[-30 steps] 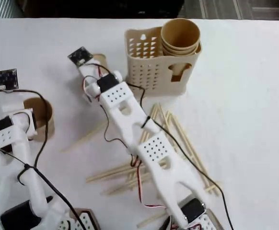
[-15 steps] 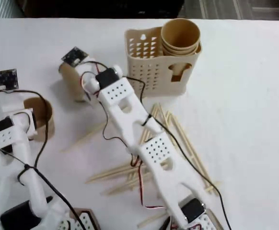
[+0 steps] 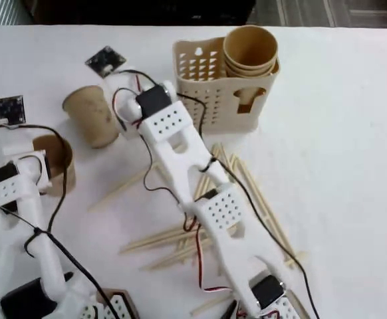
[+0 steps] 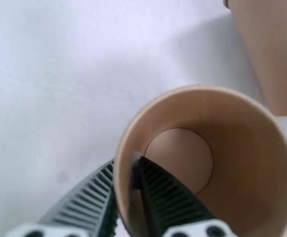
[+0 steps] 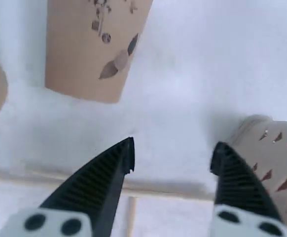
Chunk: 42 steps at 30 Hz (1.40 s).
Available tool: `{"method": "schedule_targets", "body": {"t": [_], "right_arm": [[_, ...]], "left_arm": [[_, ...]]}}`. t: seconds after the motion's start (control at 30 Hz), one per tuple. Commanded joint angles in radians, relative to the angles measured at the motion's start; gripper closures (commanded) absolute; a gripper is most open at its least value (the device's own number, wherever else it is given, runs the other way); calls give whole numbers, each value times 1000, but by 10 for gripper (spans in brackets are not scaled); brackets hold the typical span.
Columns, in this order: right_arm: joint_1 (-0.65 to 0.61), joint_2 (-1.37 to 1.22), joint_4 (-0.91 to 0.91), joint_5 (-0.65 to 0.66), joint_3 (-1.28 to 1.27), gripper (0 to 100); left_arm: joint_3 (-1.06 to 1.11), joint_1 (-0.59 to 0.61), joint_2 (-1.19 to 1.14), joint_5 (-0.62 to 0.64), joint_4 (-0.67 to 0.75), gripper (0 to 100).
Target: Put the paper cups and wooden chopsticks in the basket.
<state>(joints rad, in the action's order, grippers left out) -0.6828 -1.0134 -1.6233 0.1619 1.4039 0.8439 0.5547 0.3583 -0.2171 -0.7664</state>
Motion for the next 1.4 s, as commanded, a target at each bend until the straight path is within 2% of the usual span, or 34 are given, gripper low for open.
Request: {"method": "schedule_targets", "body": {"t": [0.0,0.1,0.27,0.6,0.73,1.0,1.2,1.37], "right_arm": [[-22,73,77,-107,40,579],[-62,44,130,-144,41,535],[-127,-21,243,-149,43,544],[-179,-166,443,-140,43,544],[-179,-219,487,-83,37,545],[-165,-260,481,-35,43,690],[-143,-234,398,-26,60,700],[-107,-174,237,-23,164,700]], "left_arm": [[14,-28,-13,8,6,978],[14,-28,-13,8,6,978],[15,-28,-13,8,3,978],[15,-28,-13,9,3,978],[15,-28,-13,9,3,978],[15,-28,-13,9,3,978],[15,-28,-13,9,3,977],[15,-28,-13,9,8,977]]}}
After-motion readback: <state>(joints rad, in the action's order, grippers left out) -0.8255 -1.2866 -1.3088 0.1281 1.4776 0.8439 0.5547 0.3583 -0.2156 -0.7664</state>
